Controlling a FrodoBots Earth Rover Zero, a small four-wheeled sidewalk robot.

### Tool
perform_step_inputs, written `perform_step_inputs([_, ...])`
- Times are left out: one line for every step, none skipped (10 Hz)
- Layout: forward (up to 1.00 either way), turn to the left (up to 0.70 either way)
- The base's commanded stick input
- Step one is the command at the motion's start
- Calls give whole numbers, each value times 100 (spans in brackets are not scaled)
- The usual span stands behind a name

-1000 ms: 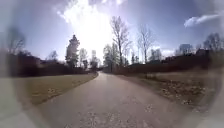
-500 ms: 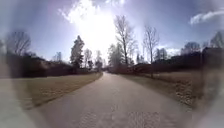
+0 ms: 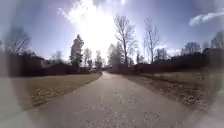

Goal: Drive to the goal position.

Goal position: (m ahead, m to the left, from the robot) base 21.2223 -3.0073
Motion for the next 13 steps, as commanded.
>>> perform_step_inputs([100, 0])
perform_step_inputs([100, 0])
perform_step_inputs([100, 0])
perform_step_inputs([100, 0])
perform_step_inputs([100, 0])
perform_step_inputs([100, 0])
perform_step_inputs([100, 0])
perform_step_inputs([100, 0])
perform_step_inputs([100, 0])
perform_step_inputs([100, 0])
perform_step_inputs([100, 0])
perform_step_inputs([100, 0])
perform_step_inputs([100, 0])
